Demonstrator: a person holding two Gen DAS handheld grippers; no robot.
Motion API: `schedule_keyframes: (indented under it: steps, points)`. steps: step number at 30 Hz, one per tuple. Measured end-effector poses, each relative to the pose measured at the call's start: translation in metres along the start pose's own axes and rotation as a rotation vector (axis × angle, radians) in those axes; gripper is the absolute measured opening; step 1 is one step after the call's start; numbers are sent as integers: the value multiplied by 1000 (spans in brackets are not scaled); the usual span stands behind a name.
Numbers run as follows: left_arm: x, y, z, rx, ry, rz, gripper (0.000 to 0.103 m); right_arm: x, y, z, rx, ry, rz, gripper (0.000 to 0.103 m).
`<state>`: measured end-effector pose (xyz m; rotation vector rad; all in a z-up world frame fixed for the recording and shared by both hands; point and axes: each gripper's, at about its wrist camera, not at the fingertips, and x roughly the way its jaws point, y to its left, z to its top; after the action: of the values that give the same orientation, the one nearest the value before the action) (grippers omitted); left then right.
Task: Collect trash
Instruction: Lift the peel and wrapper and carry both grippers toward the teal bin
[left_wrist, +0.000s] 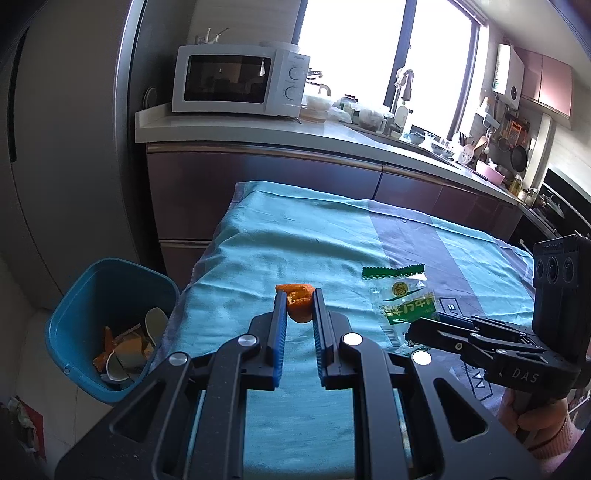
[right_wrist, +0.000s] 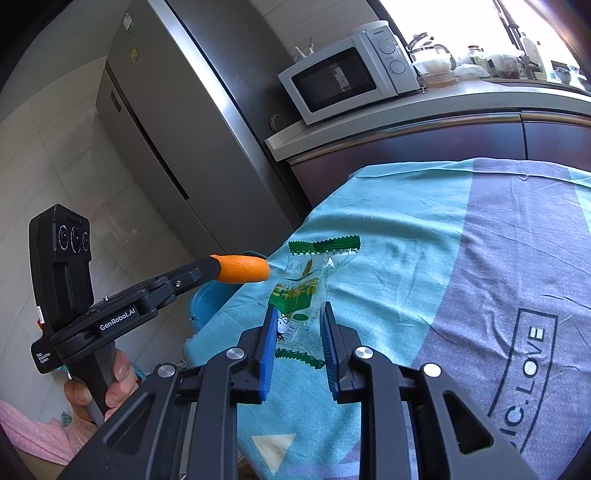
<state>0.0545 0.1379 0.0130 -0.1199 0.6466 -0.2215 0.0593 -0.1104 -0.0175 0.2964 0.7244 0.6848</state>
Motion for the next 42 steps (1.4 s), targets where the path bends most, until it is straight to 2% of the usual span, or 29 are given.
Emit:
schedule_keyframes:
  steps: [12, 42]
  points:
    - [-6, 13, 0, -14, -10, 29, 14, 13, 16, 5, -25, 13, 31, 22]
    - [-18, 30, 2, -41, -30, 68, 14, 31, 24, 17, -66, 45, 77, 22]
